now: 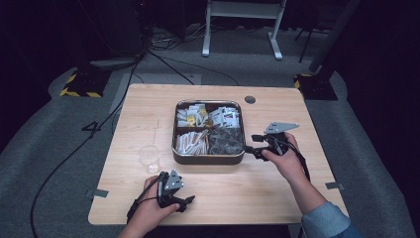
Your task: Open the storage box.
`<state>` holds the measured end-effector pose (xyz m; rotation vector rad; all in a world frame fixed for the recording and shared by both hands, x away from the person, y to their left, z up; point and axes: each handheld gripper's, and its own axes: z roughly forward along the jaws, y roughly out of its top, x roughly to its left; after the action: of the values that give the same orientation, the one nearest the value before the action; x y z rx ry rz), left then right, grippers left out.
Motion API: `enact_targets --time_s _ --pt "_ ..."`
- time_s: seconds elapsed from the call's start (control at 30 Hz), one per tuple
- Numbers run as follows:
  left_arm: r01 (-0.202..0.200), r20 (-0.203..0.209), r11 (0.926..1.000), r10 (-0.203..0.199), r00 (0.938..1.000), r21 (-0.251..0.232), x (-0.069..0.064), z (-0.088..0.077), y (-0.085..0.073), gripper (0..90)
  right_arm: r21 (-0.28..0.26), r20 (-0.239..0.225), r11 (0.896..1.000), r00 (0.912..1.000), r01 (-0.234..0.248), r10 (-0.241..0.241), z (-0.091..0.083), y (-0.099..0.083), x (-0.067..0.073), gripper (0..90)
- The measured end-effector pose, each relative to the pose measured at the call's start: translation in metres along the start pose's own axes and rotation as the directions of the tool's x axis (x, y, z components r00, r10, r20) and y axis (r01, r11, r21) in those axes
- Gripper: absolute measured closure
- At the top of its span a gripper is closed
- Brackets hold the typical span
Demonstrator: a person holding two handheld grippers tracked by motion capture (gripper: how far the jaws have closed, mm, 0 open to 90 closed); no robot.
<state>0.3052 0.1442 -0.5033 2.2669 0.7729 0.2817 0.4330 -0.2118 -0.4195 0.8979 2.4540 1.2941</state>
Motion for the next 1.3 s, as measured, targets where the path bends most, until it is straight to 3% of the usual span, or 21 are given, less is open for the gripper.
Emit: enact_targets --time_s 0.13,0.2,0.3,0.43,0.5,0.53,0.87,1.1,1.17,1.3 --pt "0.004 -0.006 1.0000 -0.004 1.0000 -0.003 -0.001 0.000 0.000 18.4 0.000 -0.028 1.000 0.9996 0.005 -0.005 0.011 0.018 0.001 33.1" --pt "0.007 -0.010 1.0000 -0.007 0.9999 -0.004 -0.001 0.000 0.000 18.3 0.010 -0.050 1.000 0.9984 0.026 -0.026 0.023 0.028 0.002 20.1" --pt "0.010 -0.012 0.9999 -0.010 0.9999 -0.005 -0.001 0.000 0.000 18.3 0.035 -0.084 0.998 0.9955 0.047 -0.043 0.042 0.043 0.005 25.8" --pt "0.011 -0.012 0.9999 -0.011 0.9999 -0.003 -0.001 0.000 0.000 18.3 0.069 -0.073 0.992 0.9923 0.105 -0.099 0.069 0.062 0.010 32.9" --pt "0.013 -0.010 0.9999 -0.013 0.9999 -0.004 -0.002 0.000 0.000 18.3 0.081 -0.071 0.991 0.9927 0.103 -0.097 0.073 0.065 0.010 34.4" --pt "0.013 -0.009 0.9999 -0.013 0.9999 -0.004 -0.001 0.000 0.000 18.3 0.105 -0.047 0.987 0.9923 0.119 -0.115 0.082 0.069 0.009 35.9" --pt "0.006 -0.002 1.0000 -0.006 1.0000 -0.004 -0.001 0.001 0.000 17.3 0.115 -0.035 0.991 0.9972 0.069 -0.066 0.122 0.072 0.004 45.0" --pt "0.005 -0.001 1.0000 -0.005 1.0000 -0.001 -0.001 0.002 0.001 16.5 0.128 -0.002 0.987 0.9954 0.096 -0.096 0.137 0.077 0.004 52.1" --pt "0.006 0.001 1.0000 -0.006 1.0000 -0.002 0.000 0.002 0.001 16.2 0.120 -0.011 0.986 0.9933 0.115 -0.115 0.141 0.078 0.006 57.7" --pt "0.003 0.004 1.0000 -0.003 1.0000 -0.001 0.000 0.002 0.002 16.2 0.118 -0.013 0.986 0.9931 0.118 -0.117 0.141 0.078 0.005 58.2"
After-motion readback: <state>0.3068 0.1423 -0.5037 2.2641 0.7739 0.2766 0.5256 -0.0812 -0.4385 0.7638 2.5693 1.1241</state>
